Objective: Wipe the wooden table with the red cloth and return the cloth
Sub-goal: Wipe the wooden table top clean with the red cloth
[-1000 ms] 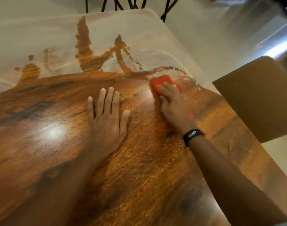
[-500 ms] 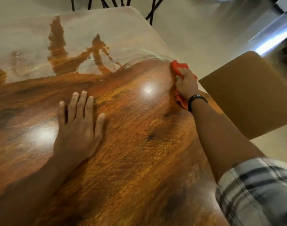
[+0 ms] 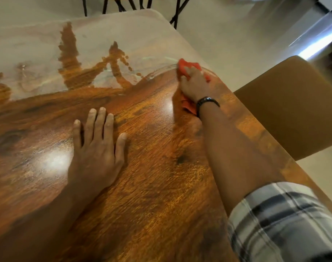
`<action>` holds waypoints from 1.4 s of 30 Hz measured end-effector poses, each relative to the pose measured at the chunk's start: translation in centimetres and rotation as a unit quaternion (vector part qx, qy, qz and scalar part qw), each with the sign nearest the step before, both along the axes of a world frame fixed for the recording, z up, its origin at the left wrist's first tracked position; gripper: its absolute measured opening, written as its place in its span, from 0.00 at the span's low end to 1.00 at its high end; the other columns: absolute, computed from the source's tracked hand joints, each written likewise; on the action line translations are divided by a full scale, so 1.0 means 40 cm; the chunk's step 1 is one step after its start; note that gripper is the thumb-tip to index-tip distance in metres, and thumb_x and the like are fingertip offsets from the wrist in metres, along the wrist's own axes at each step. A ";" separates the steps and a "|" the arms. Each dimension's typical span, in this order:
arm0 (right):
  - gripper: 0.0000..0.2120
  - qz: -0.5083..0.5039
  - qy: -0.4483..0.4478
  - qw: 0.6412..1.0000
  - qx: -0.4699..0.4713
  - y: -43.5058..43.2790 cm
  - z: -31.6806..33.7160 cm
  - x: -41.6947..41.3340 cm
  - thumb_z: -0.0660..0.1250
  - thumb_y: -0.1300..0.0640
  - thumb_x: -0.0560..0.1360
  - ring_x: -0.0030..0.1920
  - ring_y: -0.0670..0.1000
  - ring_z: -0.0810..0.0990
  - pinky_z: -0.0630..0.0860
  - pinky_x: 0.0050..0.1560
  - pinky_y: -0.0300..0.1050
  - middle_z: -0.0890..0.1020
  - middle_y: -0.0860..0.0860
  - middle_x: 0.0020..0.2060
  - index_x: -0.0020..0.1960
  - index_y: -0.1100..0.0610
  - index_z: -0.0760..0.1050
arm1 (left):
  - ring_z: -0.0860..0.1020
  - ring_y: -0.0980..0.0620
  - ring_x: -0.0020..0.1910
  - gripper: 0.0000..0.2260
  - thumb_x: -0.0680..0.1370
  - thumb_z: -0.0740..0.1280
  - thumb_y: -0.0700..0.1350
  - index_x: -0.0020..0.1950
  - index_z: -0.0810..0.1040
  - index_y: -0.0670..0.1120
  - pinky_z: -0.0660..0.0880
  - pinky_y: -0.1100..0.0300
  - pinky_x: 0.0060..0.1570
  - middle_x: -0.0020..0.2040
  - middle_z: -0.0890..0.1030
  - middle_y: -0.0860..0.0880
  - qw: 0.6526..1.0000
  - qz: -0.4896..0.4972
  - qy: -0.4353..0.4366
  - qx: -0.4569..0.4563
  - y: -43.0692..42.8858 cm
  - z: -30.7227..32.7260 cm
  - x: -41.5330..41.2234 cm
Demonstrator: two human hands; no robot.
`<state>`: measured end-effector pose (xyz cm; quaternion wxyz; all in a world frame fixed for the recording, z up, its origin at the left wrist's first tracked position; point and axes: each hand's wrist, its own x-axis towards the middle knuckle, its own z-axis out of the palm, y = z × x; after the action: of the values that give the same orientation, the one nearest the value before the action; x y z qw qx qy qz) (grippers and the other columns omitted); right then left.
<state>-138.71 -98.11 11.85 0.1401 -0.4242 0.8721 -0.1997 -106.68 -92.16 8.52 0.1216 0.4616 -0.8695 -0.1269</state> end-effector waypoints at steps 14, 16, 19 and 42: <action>0.27 -0.086 0.035 0.996 -0.001 0.302 -0.002 -0.172 0.53 0.41 0.75 0.70 0.59 0.68 0.66 0.69 0.64 0.71 0.53 0.70 0.73 0.45 0.68 | 0.49 0.45 0.82 0.32 0.83 0.44 0.61 0.78 0.60 0.40 0.44 0.40 0.79 0.81 0.58 0.41 1.000 0.002 0.001 0.001 0.002 0.002 0.000; 0.26 -0.109 0.030 0.993 0.032 0.275 0.000 -0.163 0.54 0.44 0.79 0.76 0.60 0.60 0.59 0.74 0.64 0.65 0.53 0.75 0.76 0.47 0.64 | 0.48 0.46 0.82 0.32 0.83 0.43 0.61 0.79 0.60 0.40 0.43 0.40 0.79 0.81 0.57 0.41 1.000 0.003 0.002 0.003 0.000 0.000 0.000; 0.23 -0.066 0.055 0.995 0.045 0.173 0.012 -0.067 0.55 0.50 0.83 0.78 0.60 0.54 0.53 0.76 0.58 0.62 0.53 0.77 0.77 0.50 0.63 | 0.48 0.46 0.82 0.33 0.83 0.42 0.62 0.79 0.59 0.41 0.44 0.39 0.79 0.81 0.56 0.42 1.000 0.007 -0.001 -0.002 0.001 0.002 -0.001; 0.22 0.050 0.053 0.997 0.001 0.089 -0.005 0.285 0.59 0.51 0.82 0.77 0.63 0.55 0.55 0.74 0.59 0.64 0.56 0.76 0.76 0.52 0.66 | 0.53 0.36 0.79 0.35 0.79 0.47 0.64 0.73 0.61 0.38 0.43 0.29 0.74 0.78 0.61 0.38 0.885 0.438 0.145 0.053 -0.106 0.047 0.458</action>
<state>-127.33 -94.56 11.67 0.1041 -0.4775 0.8560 -0.1684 -88.35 -96.39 10.40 0.2653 0.7777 -0.5433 -0.1722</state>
